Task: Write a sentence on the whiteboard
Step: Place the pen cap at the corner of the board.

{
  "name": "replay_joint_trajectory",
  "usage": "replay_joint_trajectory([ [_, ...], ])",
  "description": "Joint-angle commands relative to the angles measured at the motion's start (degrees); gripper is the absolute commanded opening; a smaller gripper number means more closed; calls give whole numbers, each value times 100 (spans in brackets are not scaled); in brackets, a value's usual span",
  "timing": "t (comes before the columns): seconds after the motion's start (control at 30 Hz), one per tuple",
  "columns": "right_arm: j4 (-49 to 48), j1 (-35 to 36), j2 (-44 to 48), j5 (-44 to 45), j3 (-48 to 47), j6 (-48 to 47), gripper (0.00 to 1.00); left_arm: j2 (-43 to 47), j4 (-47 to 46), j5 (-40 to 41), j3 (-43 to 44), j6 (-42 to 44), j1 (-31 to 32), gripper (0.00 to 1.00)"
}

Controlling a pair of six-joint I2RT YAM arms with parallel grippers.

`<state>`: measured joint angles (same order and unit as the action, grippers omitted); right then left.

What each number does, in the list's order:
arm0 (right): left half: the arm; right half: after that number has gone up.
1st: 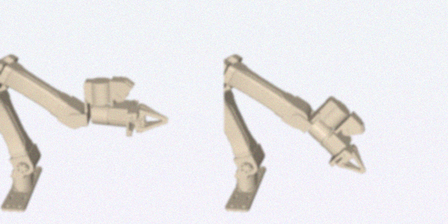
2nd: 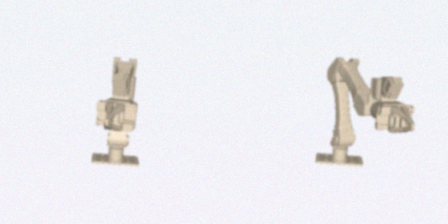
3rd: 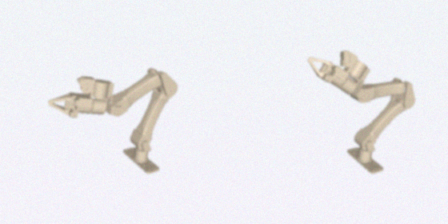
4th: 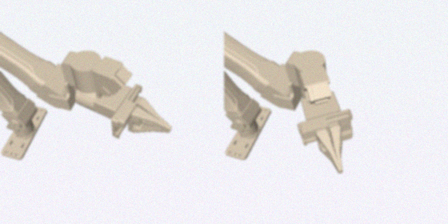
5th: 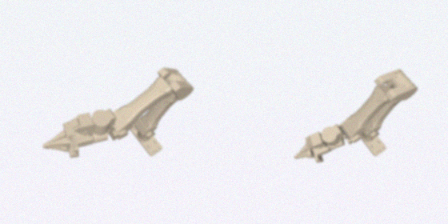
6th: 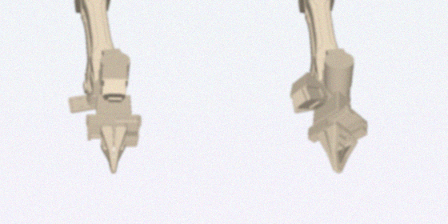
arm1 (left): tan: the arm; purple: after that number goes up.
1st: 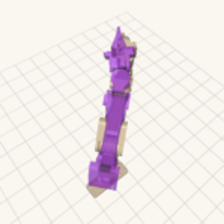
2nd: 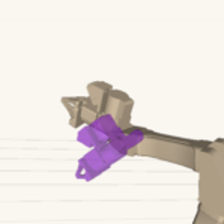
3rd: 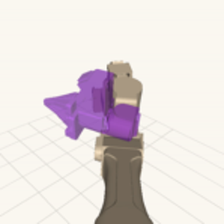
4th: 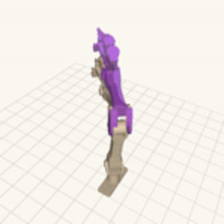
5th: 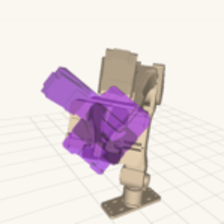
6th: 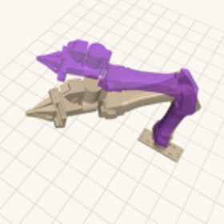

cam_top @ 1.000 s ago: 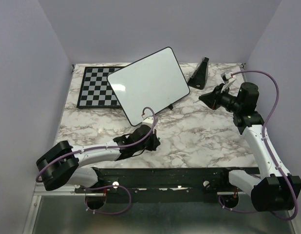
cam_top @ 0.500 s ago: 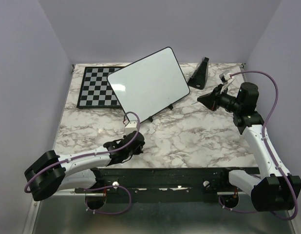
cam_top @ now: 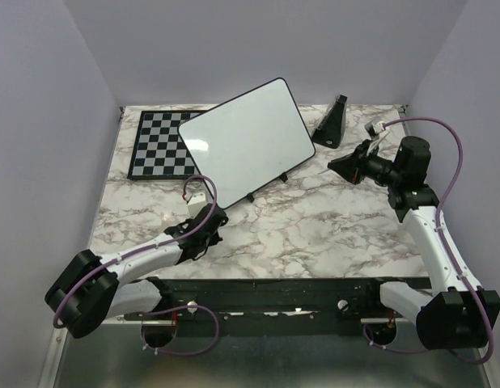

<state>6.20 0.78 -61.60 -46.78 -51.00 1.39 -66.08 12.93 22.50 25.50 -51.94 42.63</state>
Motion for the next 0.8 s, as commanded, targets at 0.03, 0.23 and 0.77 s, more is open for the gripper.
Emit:
replay_joint_trajectory([
  [0.03,57,-51,-53,-208,55,-86,1,-124,96,88,131,-26,-185,11],
  [0.23,57,-51,-97,-235,55,-86,1,-299,271,193,201,-123,-238,19],
  [0.77,48,-51,-141,-279,38,-86,1,-256,342,255,201,-185,-247,41],
])
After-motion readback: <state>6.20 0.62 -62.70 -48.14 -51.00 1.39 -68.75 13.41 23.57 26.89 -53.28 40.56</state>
